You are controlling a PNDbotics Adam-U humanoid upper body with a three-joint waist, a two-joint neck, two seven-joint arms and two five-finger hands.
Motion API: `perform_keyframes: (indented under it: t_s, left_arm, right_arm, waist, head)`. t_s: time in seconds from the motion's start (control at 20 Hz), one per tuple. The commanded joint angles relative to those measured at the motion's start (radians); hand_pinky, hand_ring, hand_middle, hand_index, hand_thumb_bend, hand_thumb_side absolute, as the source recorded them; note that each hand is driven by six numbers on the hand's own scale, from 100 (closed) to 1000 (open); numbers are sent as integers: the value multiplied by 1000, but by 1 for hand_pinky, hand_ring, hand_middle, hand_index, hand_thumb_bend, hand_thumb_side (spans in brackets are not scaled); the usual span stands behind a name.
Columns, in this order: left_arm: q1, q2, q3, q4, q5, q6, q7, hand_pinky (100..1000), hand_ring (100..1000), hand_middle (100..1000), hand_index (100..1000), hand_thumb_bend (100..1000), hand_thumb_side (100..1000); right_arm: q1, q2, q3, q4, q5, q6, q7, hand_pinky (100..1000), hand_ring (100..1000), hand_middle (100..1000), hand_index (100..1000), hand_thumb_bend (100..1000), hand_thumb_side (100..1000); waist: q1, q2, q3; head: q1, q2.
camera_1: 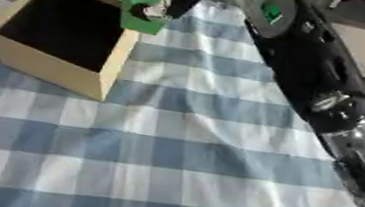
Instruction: Pick up objects on the table and place them in the box.
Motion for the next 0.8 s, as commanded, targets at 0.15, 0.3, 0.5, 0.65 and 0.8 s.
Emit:
perform_keyframes:
  t_s: [0.15, 0.3, 0.5, 0.65, 0.8]
  left_arm:
    - [-18, 11, -6, -17, 6, -2, -8, 710, 600, 632, 706, 100, 896]
    - [-26, 10, -10, -17, 9, -2, -13, 710, 600, 632, 705, 100, 897]
    - [-35, 7, -13, -17, 14, -3, -18, 711, 600, 631, 705, 100, 897]
    - [-39, 5, -16, -17, 16, -2, -21, 711, 600, 631, 705, 100, 897]
    - [-43, 1, -18, -17, 19, -2, -24, 711, 600, 630, 705, 100, 897]
  right_arm:
    - [-64, 59, -52, 98, 26, 37, -48, 688, 572, 305, 460, 100, 258]
    - [-87, 97, -65, 148, 40, 58, -79, 684, 568, 301, 458, 100, 257]
    - [-108, 141, -74, 194, 53, 81, -108, 680, 562, 300, 458, 100, 256]
    - [-114, 167, -75, 222, 72, 100, -125, 676, 559, 299, 458, 100, 255]
    - [-110, 194, -71, 247, 94, 110, -132, 675, 562, 302, 459, 100, 255]
  waist:
    - [-16, -22, 16]
    - [-21, -15, 28]
    - [-28, -8, 47]
    - [-32, -6, 55]
    - [-35, -4, 61]
  head:
    - [-21, -15]
    - [-32, -17]
    - [-42, -18]
    - [-47, -19]
    - [-51, -19]
